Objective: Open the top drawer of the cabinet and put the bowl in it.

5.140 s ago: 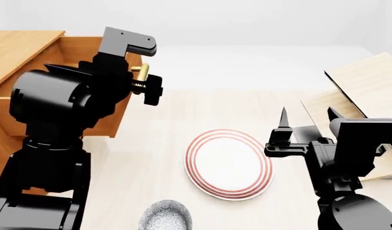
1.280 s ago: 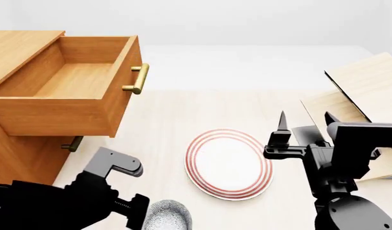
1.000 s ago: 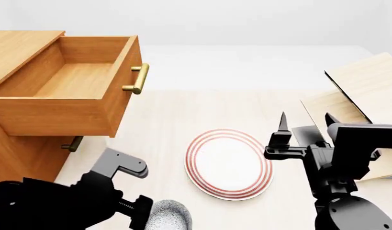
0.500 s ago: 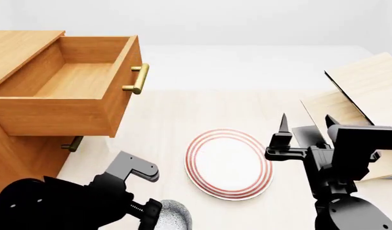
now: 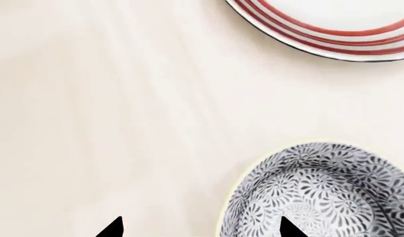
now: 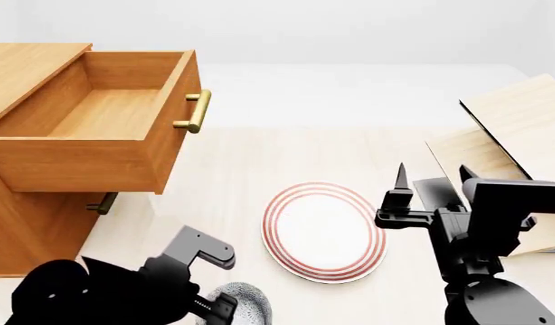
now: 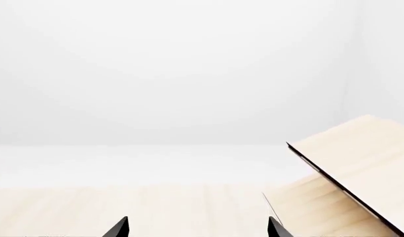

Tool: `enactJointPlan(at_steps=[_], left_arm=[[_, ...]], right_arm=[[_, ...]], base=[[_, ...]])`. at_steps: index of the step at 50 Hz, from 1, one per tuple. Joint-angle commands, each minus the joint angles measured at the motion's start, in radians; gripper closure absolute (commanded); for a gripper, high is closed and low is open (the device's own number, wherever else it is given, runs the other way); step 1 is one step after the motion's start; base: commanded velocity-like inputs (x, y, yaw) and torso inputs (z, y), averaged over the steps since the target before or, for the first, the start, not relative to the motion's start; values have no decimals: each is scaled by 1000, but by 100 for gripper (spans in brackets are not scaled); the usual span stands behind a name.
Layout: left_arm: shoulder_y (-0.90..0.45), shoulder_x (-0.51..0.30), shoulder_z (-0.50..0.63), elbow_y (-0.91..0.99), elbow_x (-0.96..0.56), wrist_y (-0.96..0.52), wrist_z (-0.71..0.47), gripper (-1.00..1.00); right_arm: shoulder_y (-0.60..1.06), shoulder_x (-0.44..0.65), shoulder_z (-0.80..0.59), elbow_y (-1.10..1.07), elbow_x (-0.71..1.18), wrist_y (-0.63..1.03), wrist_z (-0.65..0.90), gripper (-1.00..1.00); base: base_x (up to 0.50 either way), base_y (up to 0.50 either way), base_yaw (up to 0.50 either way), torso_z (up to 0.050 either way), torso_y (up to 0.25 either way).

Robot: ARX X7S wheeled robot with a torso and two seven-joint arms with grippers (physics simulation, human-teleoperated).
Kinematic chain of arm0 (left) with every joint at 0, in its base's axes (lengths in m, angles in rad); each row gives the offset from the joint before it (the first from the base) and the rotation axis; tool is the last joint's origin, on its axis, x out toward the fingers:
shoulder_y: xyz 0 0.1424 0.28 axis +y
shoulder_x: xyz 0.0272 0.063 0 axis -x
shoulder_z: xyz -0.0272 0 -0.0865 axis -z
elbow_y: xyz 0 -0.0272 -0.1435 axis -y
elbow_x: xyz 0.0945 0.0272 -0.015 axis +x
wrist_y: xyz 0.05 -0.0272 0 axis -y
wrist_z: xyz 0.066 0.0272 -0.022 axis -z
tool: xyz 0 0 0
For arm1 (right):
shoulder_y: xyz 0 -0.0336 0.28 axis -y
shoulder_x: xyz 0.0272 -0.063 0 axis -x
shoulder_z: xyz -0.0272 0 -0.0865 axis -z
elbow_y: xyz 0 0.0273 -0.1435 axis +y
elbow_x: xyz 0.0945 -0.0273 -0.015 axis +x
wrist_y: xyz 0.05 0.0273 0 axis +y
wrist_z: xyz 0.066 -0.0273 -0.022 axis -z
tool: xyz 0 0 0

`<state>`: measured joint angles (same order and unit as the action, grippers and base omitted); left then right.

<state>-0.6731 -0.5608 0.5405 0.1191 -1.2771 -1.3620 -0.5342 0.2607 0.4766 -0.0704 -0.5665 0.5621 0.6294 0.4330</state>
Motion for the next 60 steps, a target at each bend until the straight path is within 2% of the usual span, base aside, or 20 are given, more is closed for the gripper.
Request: enactJointPlan(at_steps=[1,28,29,60], left_arm=[[12,6,47,-24,45,37,44,-100],[48,12,92,-49,82,94,78,-100],[48,12,92,-50,83,96,78,100],[45,0,77,-37,63,129,68,100]], right_arm=[[-2,0,-4,9,-2,-7,-1,-100],[8,2,-14,8,2,-1,5,-100],[8,2,-13,10,4,-2,5,-100],[7,-1,-22,22,3,-13,8,-100]], base=[[0,0,0,0,0],[0,0,0,0,0],[0,0,0,0,0],[0,0,0,0,0]])
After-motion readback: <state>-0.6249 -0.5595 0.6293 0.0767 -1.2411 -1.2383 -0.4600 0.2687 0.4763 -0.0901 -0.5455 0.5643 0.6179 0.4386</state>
